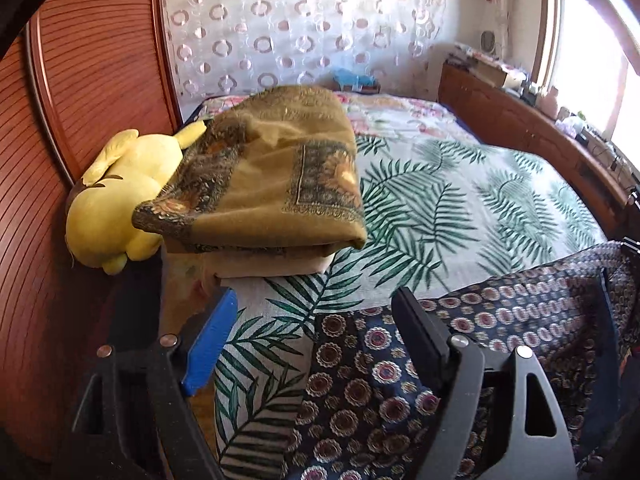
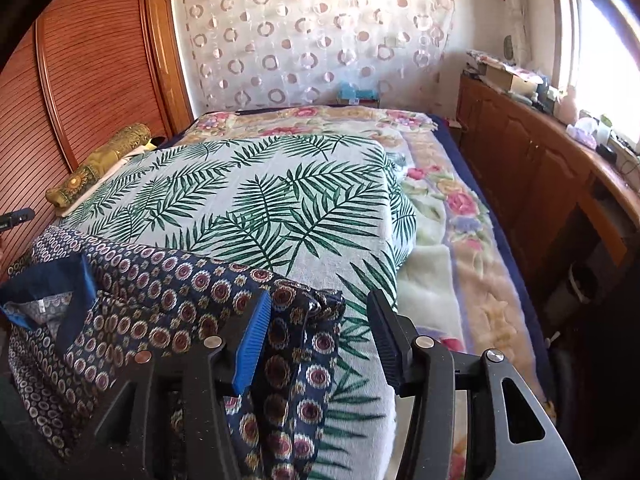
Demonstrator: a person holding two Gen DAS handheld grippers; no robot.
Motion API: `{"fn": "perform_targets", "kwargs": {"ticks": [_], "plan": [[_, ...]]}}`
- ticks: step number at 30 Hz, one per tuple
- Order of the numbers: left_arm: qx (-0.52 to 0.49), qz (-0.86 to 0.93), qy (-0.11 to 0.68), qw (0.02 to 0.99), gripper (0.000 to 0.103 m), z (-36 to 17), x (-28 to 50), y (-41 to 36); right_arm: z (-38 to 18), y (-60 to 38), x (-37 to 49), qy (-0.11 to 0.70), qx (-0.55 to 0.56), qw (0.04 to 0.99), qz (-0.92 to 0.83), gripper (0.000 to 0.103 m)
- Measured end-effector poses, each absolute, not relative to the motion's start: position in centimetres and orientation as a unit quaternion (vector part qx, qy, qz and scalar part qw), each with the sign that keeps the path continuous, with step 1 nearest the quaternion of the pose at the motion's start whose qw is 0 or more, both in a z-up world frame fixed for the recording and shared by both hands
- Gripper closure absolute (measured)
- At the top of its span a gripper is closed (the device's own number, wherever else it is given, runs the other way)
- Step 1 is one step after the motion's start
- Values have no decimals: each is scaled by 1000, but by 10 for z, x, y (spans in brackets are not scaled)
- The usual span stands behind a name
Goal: Fold small clothes
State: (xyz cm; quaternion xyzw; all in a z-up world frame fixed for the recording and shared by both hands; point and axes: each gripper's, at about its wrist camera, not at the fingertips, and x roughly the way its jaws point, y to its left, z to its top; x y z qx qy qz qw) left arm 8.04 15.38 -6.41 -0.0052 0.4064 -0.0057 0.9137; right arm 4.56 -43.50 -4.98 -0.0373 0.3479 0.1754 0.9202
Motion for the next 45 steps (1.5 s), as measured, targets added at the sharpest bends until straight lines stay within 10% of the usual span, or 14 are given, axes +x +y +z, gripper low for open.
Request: {"fn": "perform_targets", "kwargs": {"ticks": [18,27,45], "plan": [[-29,-64,463,884,36,-105,74,151,-66,-409,73,399,-71,893,195,43],[-43,-109,451,885,82,-104,64,146,-68,-409,59,395,-48,883,251,95],[-40,-127,208,969,94,74,-3,122,82,-430,-30,181,-66,946,260,99]]}}
